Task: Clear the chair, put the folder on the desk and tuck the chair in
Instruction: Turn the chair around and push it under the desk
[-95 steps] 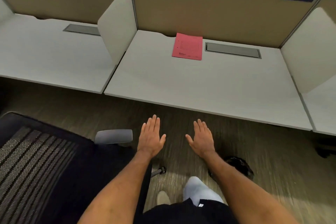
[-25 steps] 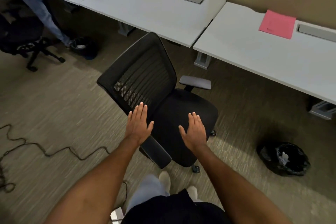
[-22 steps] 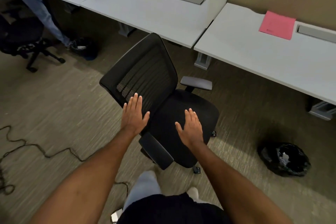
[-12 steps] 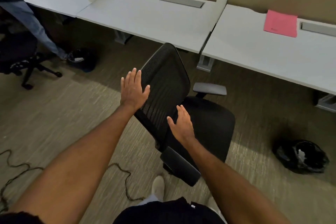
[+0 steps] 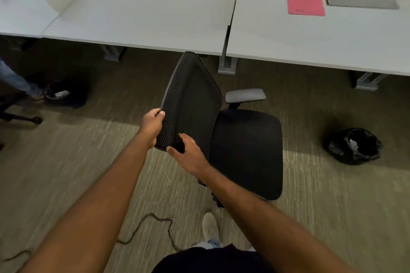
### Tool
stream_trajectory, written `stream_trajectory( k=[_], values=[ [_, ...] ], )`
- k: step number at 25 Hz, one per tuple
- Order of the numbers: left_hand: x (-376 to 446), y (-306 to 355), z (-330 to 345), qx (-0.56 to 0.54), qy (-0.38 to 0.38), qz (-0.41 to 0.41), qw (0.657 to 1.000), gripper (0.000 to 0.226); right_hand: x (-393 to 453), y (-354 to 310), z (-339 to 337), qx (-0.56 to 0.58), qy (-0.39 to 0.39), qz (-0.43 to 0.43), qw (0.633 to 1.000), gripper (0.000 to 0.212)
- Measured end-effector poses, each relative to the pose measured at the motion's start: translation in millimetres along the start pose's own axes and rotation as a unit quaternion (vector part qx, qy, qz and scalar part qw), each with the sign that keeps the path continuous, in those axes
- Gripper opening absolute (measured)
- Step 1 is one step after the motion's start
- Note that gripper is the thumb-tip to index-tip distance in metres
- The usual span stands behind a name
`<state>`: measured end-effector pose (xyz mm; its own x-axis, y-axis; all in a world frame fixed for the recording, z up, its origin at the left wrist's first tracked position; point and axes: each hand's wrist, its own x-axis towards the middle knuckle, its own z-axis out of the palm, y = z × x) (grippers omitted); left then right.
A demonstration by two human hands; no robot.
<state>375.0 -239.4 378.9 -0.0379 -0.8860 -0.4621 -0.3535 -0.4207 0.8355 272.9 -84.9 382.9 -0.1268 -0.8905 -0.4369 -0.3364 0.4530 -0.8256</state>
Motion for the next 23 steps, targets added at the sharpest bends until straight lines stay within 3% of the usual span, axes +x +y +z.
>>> stream_trajectory(
  k=[4,9,11,13,17,19,23],
  values=[
    [-35.5,-7.3,-8.6,-0.066,-0.074,-0.022,0.995,0.016,-17.6,6.7,-6.5,0.011,0.007,-0.012,1.0,0.067],
    [-82.4,-36.7,-43.2,-0.11,-0.268,-0.121,0.949,0.026,-31.8,25.0,-11.2,-0.005,-0.034,0.013,0.999,0.099],
    [-92.2,-47.9,-51.4,-0.094,-0.313,-0.139,0.935,0.03,-38.1,31.0,-17.1,-0.016,-0.05,0.014,0.999,0.107],
    [-95.6,-51.0,-48.0,-0.099,-0.292,-0.123,0.943,0.03,-45.7,34.8,-24.0,-0.027,-0.065,0.008,0.998,0.109],
    [-68.5,-37.1,-34.8,-0.115,-0.117,-0.031,0.986,0.028,-59.2,33.0,-26.4,-0.088,-0.063,-0.029,0.994,0.108],
    [-55.2,-28.9,-29.8,-0.07,-0.05,0.021,0.996,0.044,-65.8,30.1,-24.9,-0.119,-0.048,-0.046,0.991,0.107],
    [-46.6,-22.6,-21.1,0.092,0.004,0.116,0.989,0.061,-84.2,36.6,-27.6,-0.145,-0.028,-0.048,0.988,0.101]
  ],
)
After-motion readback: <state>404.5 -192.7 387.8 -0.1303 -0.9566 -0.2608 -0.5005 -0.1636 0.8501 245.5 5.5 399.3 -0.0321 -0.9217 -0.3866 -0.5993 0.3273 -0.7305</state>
